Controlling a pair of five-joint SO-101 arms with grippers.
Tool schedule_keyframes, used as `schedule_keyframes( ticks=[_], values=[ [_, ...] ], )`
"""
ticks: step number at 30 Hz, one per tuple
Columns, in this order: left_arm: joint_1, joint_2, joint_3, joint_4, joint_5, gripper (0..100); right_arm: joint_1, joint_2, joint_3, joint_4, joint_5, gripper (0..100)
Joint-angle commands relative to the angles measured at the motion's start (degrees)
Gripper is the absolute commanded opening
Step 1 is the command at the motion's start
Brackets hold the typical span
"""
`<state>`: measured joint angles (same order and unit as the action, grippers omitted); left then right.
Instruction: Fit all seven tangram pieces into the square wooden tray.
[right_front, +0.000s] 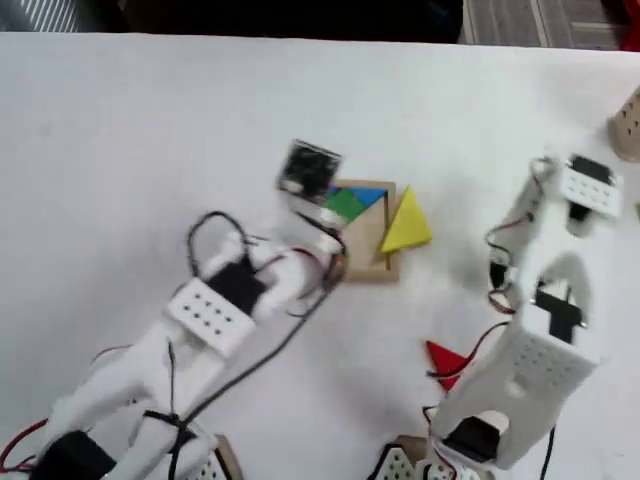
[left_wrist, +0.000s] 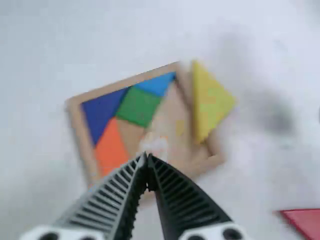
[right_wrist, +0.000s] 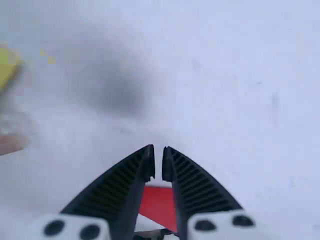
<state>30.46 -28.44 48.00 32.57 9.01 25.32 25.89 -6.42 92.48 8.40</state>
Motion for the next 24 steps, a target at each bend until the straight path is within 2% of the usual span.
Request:
schedule_keyframes(
  ticks=[1, 7, 13, 19, 24],
  values=[
    [10.68, 5.76, -15.03, -0.62, 4.31, 3, 8.66, -3.56, 8.7, -8.92, 6.24, 1.9],
    [13.32, 27.74, -28.84, -0.79, 3.87, 3, 17.54, -3.56, 13.54, -17.36, 12.48, 1.9],
    [16.66, 40.75, -39.12, -1.67, -3.52, 3, 20.35, -3.56, 9.76, -17.1, 14.77, 1.9],
    [13.23, 54.9, -46.24, -6.42, -3.87, 2, 20.53, -3.65, 5.19, -16.04, 14.77, 1.9],
    [10.15, 61.41, -50.99, -6.15, -3.87, 2, 20.26, -3.65, -1.58, -11.65, 14.77, 1.9]
  ],
)
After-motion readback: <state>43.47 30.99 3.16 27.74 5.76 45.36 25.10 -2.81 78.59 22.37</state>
